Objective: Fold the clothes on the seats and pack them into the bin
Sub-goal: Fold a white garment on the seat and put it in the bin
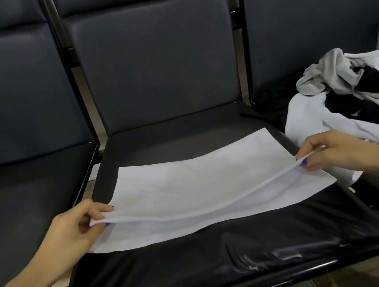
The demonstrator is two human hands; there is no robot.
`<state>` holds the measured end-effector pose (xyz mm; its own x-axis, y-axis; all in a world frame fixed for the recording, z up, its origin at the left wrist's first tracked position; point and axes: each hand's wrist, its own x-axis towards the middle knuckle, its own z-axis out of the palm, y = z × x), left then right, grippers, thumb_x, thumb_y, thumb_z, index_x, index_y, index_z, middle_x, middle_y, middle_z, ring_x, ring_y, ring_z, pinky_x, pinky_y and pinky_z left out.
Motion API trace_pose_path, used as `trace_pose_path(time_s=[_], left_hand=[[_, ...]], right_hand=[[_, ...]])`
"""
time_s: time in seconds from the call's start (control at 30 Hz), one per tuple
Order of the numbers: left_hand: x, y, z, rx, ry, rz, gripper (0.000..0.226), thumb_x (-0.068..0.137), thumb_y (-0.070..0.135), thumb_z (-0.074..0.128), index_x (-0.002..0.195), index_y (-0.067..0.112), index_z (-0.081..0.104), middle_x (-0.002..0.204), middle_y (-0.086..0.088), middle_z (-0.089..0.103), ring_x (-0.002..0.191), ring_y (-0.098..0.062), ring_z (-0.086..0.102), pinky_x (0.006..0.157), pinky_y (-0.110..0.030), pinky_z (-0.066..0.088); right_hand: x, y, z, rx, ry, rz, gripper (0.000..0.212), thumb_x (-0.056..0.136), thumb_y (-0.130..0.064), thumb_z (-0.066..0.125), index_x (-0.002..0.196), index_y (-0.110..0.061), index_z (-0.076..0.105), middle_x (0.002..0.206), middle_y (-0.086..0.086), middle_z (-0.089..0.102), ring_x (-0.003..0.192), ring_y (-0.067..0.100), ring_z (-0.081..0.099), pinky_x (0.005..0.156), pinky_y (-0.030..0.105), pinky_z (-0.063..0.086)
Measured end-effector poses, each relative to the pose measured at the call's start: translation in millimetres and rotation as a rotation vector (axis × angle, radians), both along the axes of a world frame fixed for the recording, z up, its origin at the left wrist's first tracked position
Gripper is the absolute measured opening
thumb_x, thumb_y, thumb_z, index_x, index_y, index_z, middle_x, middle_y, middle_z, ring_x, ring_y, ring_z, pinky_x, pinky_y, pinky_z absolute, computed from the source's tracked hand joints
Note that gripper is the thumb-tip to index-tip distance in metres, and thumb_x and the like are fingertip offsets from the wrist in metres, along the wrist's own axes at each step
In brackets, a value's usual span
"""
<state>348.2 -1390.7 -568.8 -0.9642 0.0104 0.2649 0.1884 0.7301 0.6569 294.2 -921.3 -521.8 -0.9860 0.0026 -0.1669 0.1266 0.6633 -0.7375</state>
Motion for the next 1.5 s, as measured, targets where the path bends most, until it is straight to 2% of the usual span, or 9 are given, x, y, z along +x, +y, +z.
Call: trace_pose_path(time_s=[0.37, 0.6, 0.8, 0.93, 1.0, 1.07, 1.13, 1.3, 1.5], left_hand=[[6.7, -1.1, 9.6, -0.002, -0.133, -0.061, 0.040, 0.068, -0.016, 0.072, 0.061, 0.021, 0.060, 0.088, 0.016, 0.072, 0.077, -0.015, 0.068, 0.070, -0.030, 0.053], [7.2, -12.3, 20.0, -0.152, -0.289, -0.125, 0.038, 0.069, -0.011, 0.075, 0.055, 0.022, 0.062, 0.087, 0.023, 0.070, 0.081, 0.001, 0.066, 0.073, -0.012, 0.051], [1.5, -21.5, 33.4, -0.210, -0.196, -0.084, 0.034, 0.070, -0.002, 0.078, 0.063, 0.027, 0.062, 0.088, 0.024, 0.070, 0.082, 0.003, 0.065, 0.073, -0.030, 0.051], [-0.1, -20.5, 31.8, -0.203, -0.306, -0.157, 0.033, 0.068, 0.000, 0.080, 0.056, 0.025, 0.062, 0.090, 0.022, 0.070, 0.085, 0.003, 0.064, 0.079, -0.034, 0.050], [2.3, -22.3, 31.7, -0.261, -0.460, -0.234, 0.028, 0.055, 0.032, 0.090, 0.056, 0.029, 0.062, 0.096, 0.026, 0.067, 0.094, 0.005, 0.061, 0.088, -0.033, 0.047], [4.2, -23.4, 31.3, -0.453, -0.548, -0.289, 0.052, 0.040, 0.083, 0.069, 0.064, 0.036, 0.064, 0.107, 0.035, 0.055, 0.104, 0.009, 0.051, 0.099, -0.032, 0.037], [4.4, -20.5, 27.3, -0.527, -0.456, -0.266, 0.064, 0.042, 0.096, 0.046, 0.067, 0.040, 0.064, 0.108, 0.033, 0.050, 0.101, 0.008, 0.050, 0.096, -0.031, 0.034], [-1.9, 12.6, 14.8, -0.555, -0.022, -0.146, 0.038, 0.076, 0.065, 0.032, 0.062, 0.039, 0.056, 0.078, 0.020, 0.056, 0.086, 0.005, 0.048, 0.080, -0.034, 0.033], [-8.8, 79.4, -1.0, -0.658, -0.032, -0.441, 0.048, 0.083, 0.048, 0.025, 0.105, 0.039, 0.067, 0.120, 0.020, 0.062, 0.119, 0.002, 0.049, 0.104, -0.019, 0.019]], right_hand=[[13.3, 6.2, 16.8, 0.259, -0.269, 0.286, 0.015, 0.082, -0.003, 0.068, 0.079, -0.014, 0.077, 0.078, 0.010, 0.072, 0.064, 0.012, 0.068, 0.059, 0.016, 0.051], [16.6, 0.1, 24.3, 0.248, -0.301, 0.246, 0.013, 0.086, 0.001, 0.061, 0.088, -0.007, 0.072, 0.061, 0.008, 0.069, 0.052, 0.014, 0.066, 0.052, 0.018, 0.050], [7.7, 11.7, 24.9, 0.168, -0.173, 0.142, 0.013, 0.083, 0.004, 0.064, 0.085, -0.006, 0.072, 0.061, 0.009, 0.067, 0.043, 0.015, 0.054, 0.045, 0.025, 0.050], [9.1, 13.7, 22.2, 0.186, -0.397, 0.163, 0.008, 0.085, -0.002, 0.064, 0.091, 0.000, 0.068, 0.063, 0.011, 0.065, 0.039, 0.015, 0.052, 0.038, 0.023, 0.043], [10.0, 14.3, 18.2, 0.313, -0.514, 0.219, 0.018, 0.088, -0.017, 0.064, 0.097, -0.001, 0.065, 0.064, 0.007, 0.065, 0.041, 0.012, 0.050, 0.038, 0.021, 0.039], [9.8, 13.0, 15.3, 0.431, -0.568, 0.243, 0.024, 0.090, -0.028, 0.060, 0.094, -0.004, 0.062, 0.064, 0.004, 0.063, 0.043, 0.012, 0.049, 0.038, 0.021, 0.036], [8.4, 7.7, 13.5, 0.525, -0.532, 0.192, 0.034, 0.093, -0.039, 0.053, 0.086, -0.006, 0.057, 0.063, 0.005, 0.058, 0.044, 0.013, 0.047, 0.037, 0.020, 0.033], [6.9, -14.9, 1.3, 0.594, -0.310, 0.023, 0.046, 0.089, -0.052, 0.056, 0.079, -0.009, 0.044, 0.045, -0.004, 0.050, 0.047, 0.013, 0.041, 0.037, 0.016, 0.028], [5.9, -28.6, -6.7, 0.454, -0.391, 0.074, 0.048, 0.079, -0.024, 0.072, 0.051, -0.011, 0.036, 0.044, 0.000, 0.035, 0.042, 0.015, 0.035, 0.044, 0.021, 0.030]])
